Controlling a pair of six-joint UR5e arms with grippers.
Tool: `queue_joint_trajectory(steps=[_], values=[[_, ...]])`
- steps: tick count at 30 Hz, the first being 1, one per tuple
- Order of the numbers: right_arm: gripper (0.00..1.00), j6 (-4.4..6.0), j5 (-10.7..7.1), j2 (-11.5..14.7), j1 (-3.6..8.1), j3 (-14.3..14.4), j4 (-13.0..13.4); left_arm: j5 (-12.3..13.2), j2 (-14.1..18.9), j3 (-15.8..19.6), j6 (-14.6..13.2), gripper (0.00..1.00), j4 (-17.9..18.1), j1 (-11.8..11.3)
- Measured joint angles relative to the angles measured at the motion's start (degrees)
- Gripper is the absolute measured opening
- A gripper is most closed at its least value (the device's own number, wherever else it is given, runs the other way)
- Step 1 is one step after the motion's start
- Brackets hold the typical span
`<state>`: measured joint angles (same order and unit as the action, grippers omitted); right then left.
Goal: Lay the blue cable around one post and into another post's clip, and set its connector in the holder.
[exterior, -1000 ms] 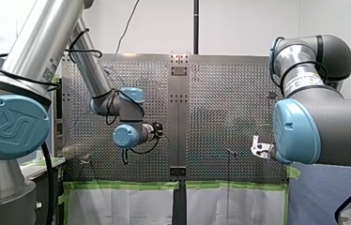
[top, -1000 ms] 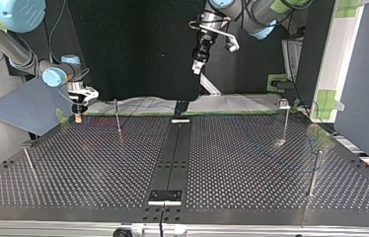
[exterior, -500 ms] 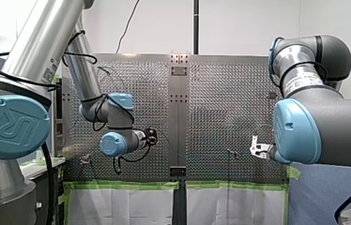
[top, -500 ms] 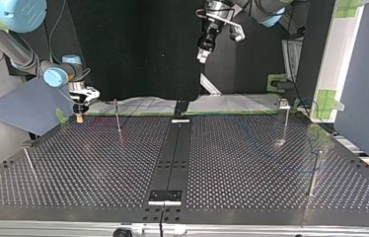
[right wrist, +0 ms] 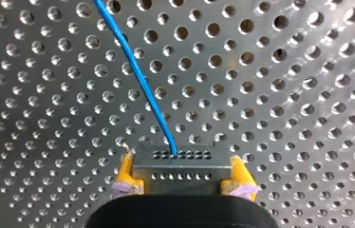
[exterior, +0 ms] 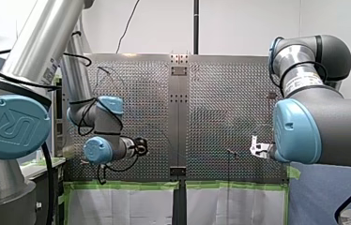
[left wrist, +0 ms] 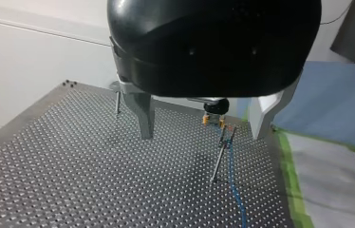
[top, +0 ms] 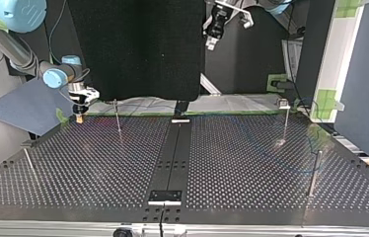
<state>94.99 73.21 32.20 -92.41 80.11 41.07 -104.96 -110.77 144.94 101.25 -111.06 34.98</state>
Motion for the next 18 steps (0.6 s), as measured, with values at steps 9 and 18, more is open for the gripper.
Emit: queue_joint_trajectory(steps=[9, 18], values=[[0.0, -0.14, 0.31, 1.12, -0.41, 0.0, -1.49, 0.05, 0.0, 0.29, 0.06, 1.0, 0.25, 0.0], [0.0, -0.07, 1.33, 5.53, -2.07, 0.04, -4.51, 0.06, 0.0, -0.91, 0.25, 1.0, 0.73, 0.01]])
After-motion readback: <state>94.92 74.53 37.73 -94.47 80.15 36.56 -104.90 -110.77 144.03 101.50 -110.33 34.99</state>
